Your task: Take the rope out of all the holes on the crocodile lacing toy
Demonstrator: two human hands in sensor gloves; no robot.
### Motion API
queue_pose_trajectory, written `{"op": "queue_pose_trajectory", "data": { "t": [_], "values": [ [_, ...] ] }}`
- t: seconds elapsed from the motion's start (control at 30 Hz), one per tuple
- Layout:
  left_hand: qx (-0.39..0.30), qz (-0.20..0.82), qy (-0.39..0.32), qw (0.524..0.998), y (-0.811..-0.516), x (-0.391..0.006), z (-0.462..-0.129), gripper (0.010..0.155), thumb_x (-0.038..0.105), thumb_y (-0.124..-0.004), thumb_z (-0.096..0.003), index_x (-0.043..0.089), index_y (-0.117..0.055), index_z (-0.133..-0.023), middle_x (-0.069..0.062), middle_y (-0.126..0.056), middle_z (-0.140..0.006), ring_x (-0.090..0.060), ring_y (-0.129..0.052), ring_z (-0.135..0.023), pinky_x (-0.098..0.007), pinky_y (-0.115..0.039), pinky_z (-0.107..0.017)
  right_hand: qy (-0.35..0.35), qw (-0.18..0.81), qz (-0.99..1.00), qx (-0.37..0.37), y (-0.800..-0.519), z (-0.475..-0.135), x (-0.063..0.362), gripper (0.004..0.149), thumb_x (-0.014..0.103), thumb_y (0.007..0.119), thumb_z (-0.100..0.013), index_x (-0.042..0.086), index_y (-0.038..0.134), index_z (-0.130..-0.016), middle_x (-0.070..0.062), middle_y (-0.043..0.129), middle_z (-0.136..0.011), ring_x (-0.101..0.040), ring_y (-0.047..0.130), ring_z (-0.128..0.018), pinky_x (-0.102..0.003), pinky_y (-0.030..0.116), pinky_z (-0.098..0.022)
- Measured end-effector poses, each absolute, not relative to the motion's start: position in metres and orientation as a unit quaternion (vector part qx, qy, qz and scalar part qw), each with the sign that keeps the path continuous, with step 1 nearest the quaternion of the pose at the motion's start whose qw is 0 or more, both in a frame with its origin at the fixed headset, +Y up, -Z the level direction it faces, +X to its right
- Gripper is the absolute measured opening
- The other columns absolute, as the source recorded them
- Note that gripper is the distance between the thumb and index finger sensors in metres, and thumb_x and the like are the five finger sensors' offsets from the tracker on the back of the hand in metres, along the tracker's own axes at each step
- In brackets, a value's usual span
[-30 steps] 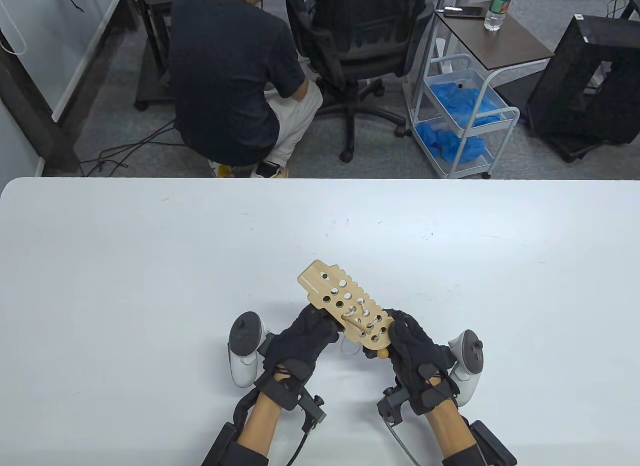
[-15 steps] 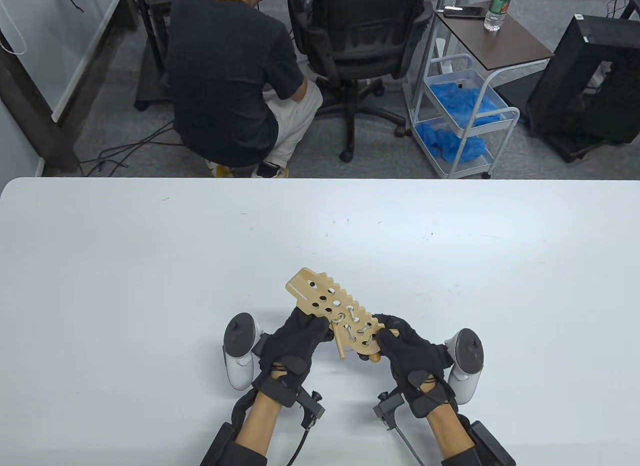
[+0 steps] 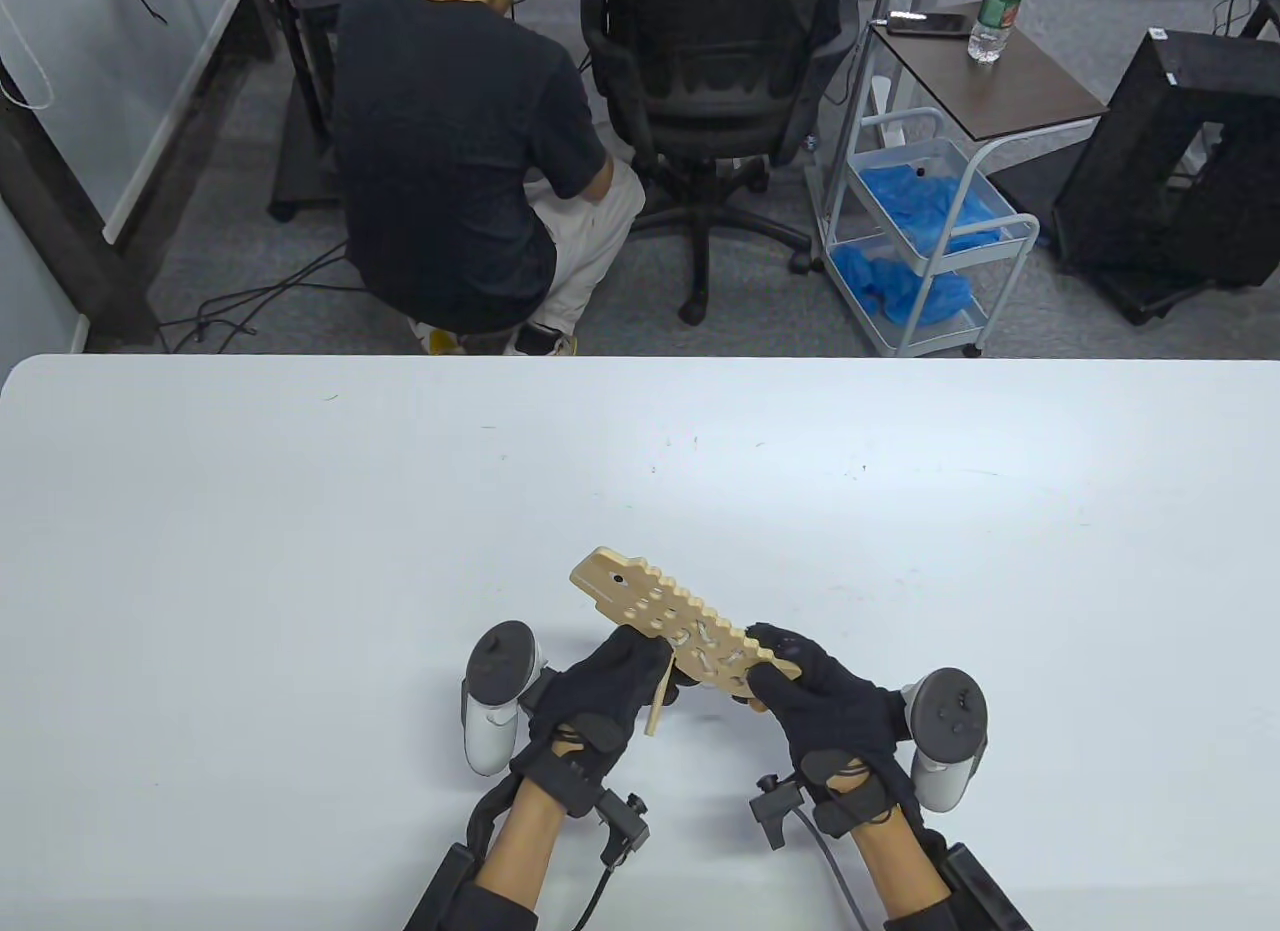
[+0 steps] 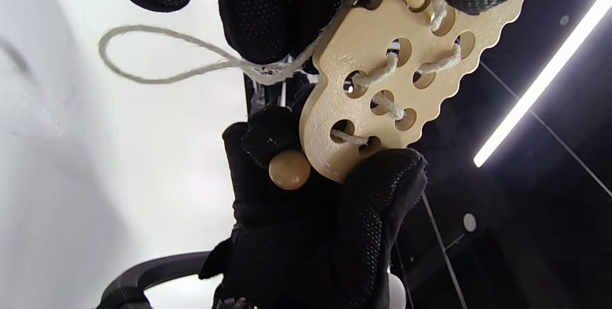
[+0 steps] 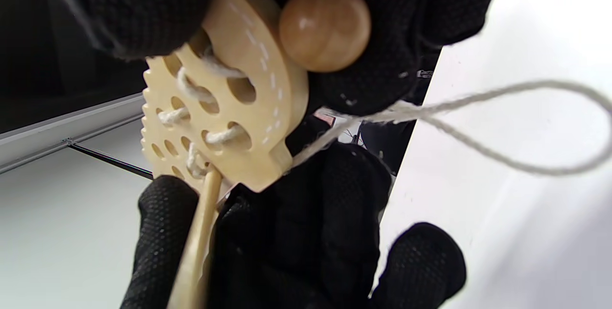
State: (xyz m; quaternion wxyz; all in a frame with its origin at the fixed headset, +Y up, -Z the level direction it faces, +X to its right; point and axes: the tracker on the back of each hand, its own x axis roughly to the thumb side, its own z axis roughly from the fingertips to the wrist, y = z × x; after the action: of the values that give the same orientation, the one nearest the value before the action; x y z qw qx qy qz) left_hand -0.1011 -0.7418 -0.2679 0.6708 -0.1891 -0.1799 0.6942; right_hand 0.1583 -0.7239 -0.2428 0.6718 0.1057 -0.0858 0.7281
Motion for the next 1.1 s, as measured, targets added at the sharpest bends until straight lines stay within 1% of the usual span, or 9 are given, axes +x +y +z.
{"op": "queue_pose_trajectory", "data": {
  "t": [0.07, 0.1, 0.2, 0.33, 0.5, 0.67, 0.77, 1.1],
  "values": [
    [-0.181, 0.680, -0.173, 0.689, -0.740, -0.102, -0.268, 0.070, 0.060, -0.068, -0.0527, 0.028, -0.056, -0.114, -0.001, -0.083, -0.102, -0.026, -0.082, -0.091, -0.064, -0.064, -0.070, -0.088, 0.665, 0.733, 0.110, -0.723, -0.242, 0.158, 0.046, 0.037, 0.086, -0.038, 0.019, 0.085, -0.081, -0.014, 0.097, -0.073, -0.035, 0.098, -0.056, -0.062, 0.071, -0.056],
    [-0.171, 0.665, -0.167, 0.708, -0.739, -0.103, -0.268, 0.068, 0.058, -0.070, -0.0523, 0.028, -0.059, -0.112, 0.000, -0.086, -0.100, -0.025, -0.084, -0.089, -0.063, -0.065, -0.069, -0.089, 0.662, 0.736, 0.111, -0.722, -0.242, 0.157, 0.047, 0.037, 0.086, -0.038, 0.019, 0.085, -0.081, -0.014, 0.097, -0.073, -0.035, 0.098, -0.055, -0.062, 0.071, -0.056],
    [-0.150, 0.631, -0.159, 0.744, -0.734, -0.104, -0.268, 0.064, 0.054, -0.072, -0.0519, 0.027, -0.063, -0.110, 0.001, -0.090, -0.095, -0.023, -0.088, -0.084, -0.062, -0.067, -0.068, -0.095, 0.651, 0.745, 0.110, -0.722, -0.241, 0.157, 0.047, 0.037, 0.086, -0.038, 0.019, 0.085, -0.081, -0.014, 0.097, -0.073, -0.035, 0.098, -0.055, -0.063, 0.071, -0.055],
    [-0.142, 0.622, -0.155, 0.755, -0.733, -0.104, -0.267, 0.064, 0.054, -0.072, -0.0518, 0.026, -0.064, -0.109, 0.001, -0.091, -0.094, -0.023, -0.089, -0.083, -0.062, -0.067, -0.068, -0.104, 0.647, 0.747, 0.108, -0.721, -0.241, 0.158, 0.047, 0.037, 0.087, -0.038, 0.018, 0.085, -0.080, -0.015, 0.098, -0.072, -0.035, 0.099, -0.054, -0.062, 0.072, -0.055],
    [-0.108, 0.582, -0.127, 0.796, -0.731, -0.109, -0.266, 0.062, 0.054, -0.072, -0.0520, 0.028, -0.066, -0.108, 0.002, -0.092, -0.092, -0.022, -0.090, -0.082, -0.061, -0.068, -0.068, -0.117, 0.639, 0.755, 0.090, -0.721, -0.240, 0.160, 0.047, 0.037, 0.086, -0.038, 0.018, 0.085, -0.080, -0.015, 0.098, -0.071, -0.035, 0.099, -0.053, -0.062, 0.073, -0.054],
    [-0.085, 0.567, -0.113, 0.811, -0.728, -0.111, -0.266, 0.053, 0.050, -0.073, -0.0520, 0.032, -0.075, -0.102, 0.005, -0.098, -0.086, -0.019, -0.095, -0.077, -0.059, -0.071, -0.066, -0.119, 0.645, 0.751, 0.076, -0.722, -0.240, 0.162, 0.047, 0.037, 0.086, -0.038, 0.017, 0.085, -0.080, -0.015, 0.098, -0.070, -0.035, 0.099, -0.052, -0.062, 0.073, -0.054],
    [-0.078, 0.560, -0.113, 0.817, -0.727, -0.111, -0.265, 0.050, 0.047, -0.074, -0.0517, 0.032, -0.078, -0.099, 0.006, -0.101, -0.083, -0.019, -0.097, -0.075, -0.059, -0.073, -0.066, -0.120, 0.648, 0.748, 0.071, -0.722, -0.241, 0.164, 0.047, 0.038, 0.086, -0.038, 0.017, 0.085, -0.080, -0.015, 0.098, -0.070, -0.034, 0.099, -0.051, -0.061, 0.073, -0.053],
    [-0.065, 0.534, -0.105, 0.836, -0.725, -0.111, -0.265, 0.050, 0.043, -0.077, -0.0506, 0.032, -0.078, -0.099, 0.006, -0.101, -0.082, -0.018, -0.097, -0.073, -0.058, -0.073, -0.065, -0.127, 0.643, 0.754, 0.045, -0.722, -0.240, 0.167, 0.047, 0.038, 0.086, -0.038, 0.017, 0.086, -0.080, -0.015, 0.098, -0.069, -0.034, 0.100, -0.050, -0.061, 0.074, -0.053]
  ]
}}
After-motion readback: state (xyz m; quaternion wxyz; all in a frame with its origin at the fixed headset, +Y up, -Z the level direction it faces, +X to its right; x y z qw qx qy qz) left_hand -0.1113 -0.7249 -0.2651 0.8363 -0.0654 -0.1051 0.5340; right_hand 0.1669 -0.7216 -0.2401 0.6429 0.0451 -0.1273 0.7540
